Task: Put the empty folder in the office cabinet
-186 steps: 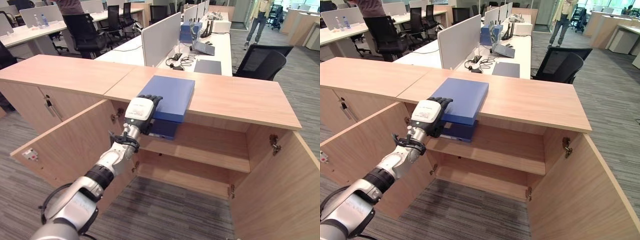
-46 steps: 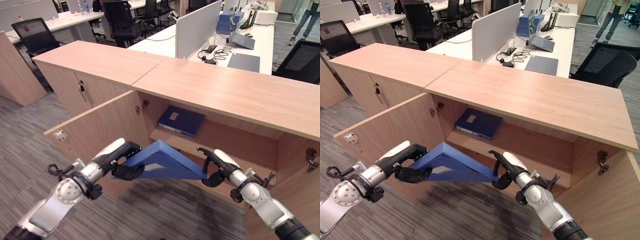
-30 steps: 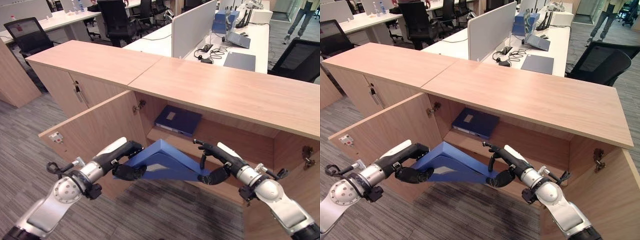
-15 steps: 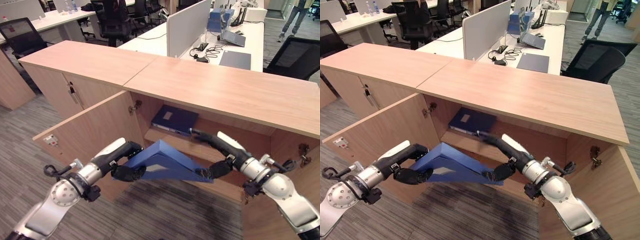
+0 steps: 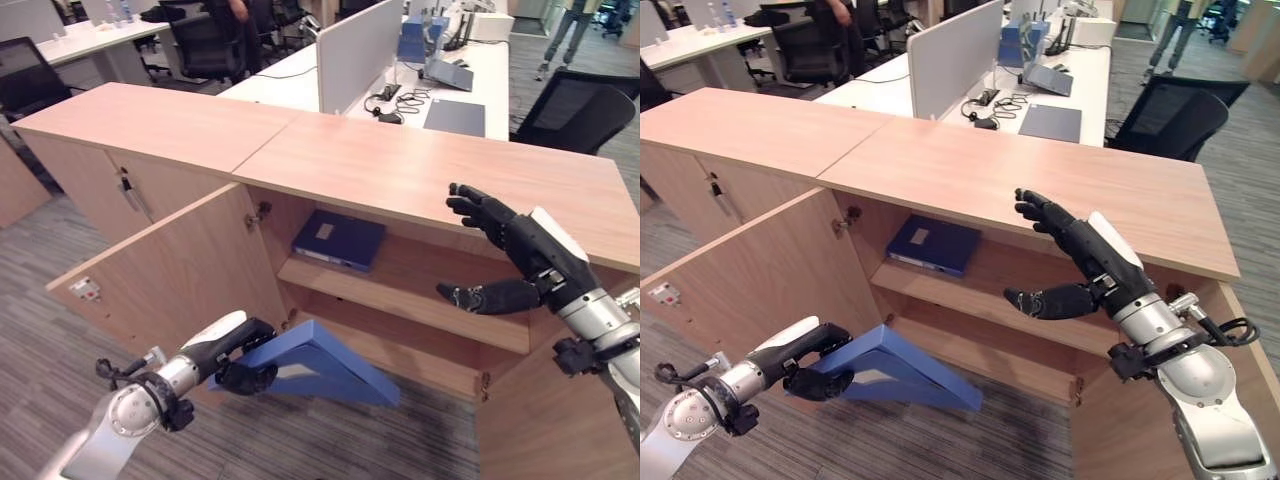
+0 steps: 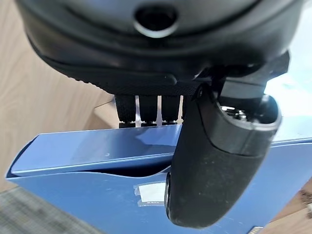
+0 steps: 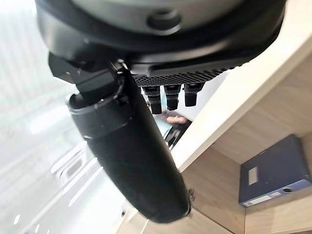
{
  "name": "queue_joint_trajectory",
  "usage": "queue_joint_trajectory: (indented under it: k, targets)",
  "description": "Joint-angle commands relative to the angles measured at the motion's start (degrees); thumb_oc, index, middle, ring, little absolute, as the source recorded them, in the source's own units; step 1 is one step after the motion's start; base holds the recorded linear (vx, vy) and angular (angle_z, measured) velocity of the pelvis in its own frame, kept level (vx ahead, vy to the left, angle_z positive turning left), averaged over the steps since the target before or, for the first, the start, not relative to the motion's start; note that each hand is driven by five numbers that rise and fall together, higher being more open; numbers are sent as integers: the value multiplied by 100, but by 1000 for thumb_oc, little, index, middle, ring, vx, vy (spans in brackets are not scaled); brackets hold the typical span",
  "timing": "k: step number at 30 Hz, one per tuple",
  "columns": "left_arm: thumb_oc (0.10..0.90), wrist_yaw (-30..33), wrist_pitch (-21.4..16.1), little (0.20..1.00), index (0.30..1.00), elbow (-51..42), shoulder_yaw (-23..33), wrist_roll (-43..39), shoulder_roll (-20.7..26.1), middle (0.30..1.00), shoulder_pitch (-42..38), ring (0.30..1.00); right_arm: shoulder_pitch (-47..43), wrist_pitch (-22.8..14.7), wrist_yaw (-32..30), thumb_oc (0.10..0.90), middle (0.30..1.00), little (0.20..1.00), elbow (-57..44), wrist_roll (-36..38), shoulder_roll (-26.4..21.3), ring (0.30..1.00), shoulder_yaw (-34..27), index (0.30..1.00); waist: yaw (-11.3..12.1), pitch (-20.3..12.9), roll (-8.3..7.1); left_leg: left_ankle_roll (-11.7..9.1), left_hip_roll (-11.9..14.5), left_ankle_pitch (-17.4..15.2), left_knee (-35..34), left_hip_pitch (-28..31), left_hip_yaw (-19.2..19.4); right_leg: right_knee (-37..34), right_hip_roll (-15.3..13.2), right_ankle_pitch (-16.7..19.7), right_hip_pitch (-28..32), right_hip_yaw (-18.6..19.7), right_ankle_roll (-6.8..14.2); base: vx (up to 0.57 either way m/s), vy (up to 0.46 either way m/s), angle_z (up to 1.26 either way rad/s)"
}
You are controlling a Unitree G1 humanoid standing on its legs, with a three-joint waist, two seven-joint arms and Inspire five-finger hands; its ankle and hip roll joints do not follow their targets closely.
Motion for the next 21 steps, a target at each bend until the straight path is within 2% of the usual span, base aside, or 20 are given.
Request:
queue_joint_trajectory:
  k: [1,8,10,16,21]
  targets:
    - [400,540,-361,300,300,-32,685,75,-17,300,-479,300,-290,-356,14,800,900,900,-150,531,-43,900,-327,900,66,-426,-220,-44,-98,-859,-33,349,-209,38,-127,-120,-32,-568,302,0,0,0]
    - [400,1120,-271,300,300,408,893,839,-617,300,-785,300,-222,-45,574,800,900,900,-204,563,17,900,278,900,84,-433,-264,-61,-100,-867,-33,359,-204,38,-130,-147,-11,-581,274,0,0,0]
    - [400,1175,-238,300,300,443,930,845,-761,300,-864,300,-205,28,639,800,900,900,-84,472,3,900,394,900,89,-422,-271,-63,-101,-867,-33,363,-202,38,-134,-148,-1,-586,269,0,0,0]
    - [400,1098,-276,300,300,-92,1112,621,-849,300,-930,300,-273,148,765,800,900,900,313,-428,-87,900,827,900,113,-391,-249,-56,-103,-869,-33,370,-226,38,-144,-146,3,-603,262,0,0,0]
    - [400,778,-436,300,300,-794,1038,-214,-744,300,-979,300,-585,64,650,800,900,900,790,-966,45,900,1307,900,167,-379,-200,-44,-112,-865,-33,379,-253,38,-159,-155,33,-620,261,0,0,0]
